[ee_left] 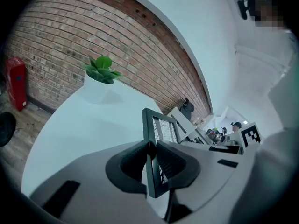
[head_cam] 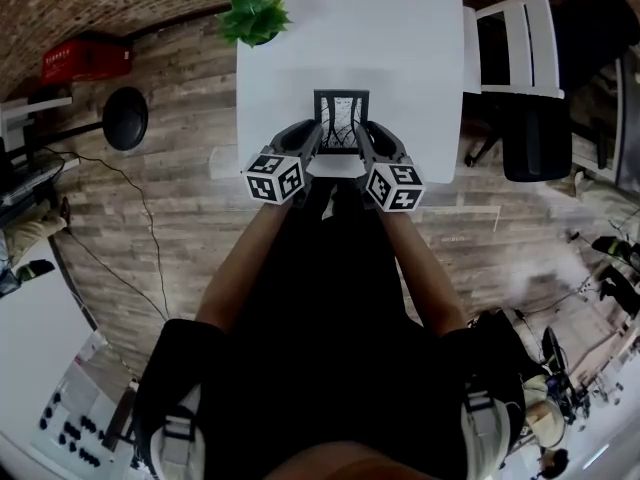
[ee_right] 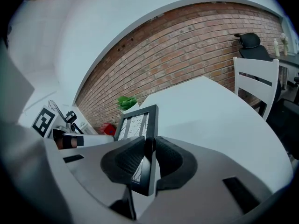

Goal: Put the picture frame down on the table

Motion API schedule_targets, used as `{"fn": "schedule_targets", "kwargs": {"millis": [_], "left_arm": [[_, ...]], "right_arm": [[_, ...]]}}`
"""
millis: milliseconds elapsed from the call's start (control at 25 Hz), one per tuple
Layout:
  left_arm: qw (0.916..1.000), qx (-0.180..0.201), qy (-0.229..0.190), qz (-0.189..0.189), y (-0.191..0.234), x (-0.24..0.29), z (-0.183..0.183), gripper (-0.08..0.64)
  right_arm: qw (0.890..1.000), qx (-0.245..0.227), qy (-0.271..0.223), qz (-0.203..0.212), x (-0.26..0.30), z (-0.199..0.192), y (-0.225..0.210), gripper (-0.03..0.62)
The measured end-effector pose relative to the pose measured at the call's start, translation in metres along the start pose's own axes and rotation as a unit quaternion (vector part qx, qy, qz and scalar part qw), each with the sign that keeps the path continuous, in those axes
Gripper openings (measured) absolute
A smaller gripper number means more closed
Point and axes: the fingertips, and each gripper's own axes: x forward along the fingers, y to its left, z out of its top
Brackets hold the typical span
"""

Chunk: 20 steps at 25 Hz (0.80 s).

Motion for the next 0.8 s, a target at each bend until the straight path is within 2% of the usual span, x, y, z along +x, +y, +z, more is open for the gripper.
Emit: {"fn": "schedule_targets", "kwargs": {"millis": [800], "left_arm": [[0.9979,-0.034,0.056,0.004,0.040,0.040,-0.039,0.077]], "right_arm": [[0.998,0.037,0.052,-0.023,0.043,-0.046,-0.034,0.072]]}}
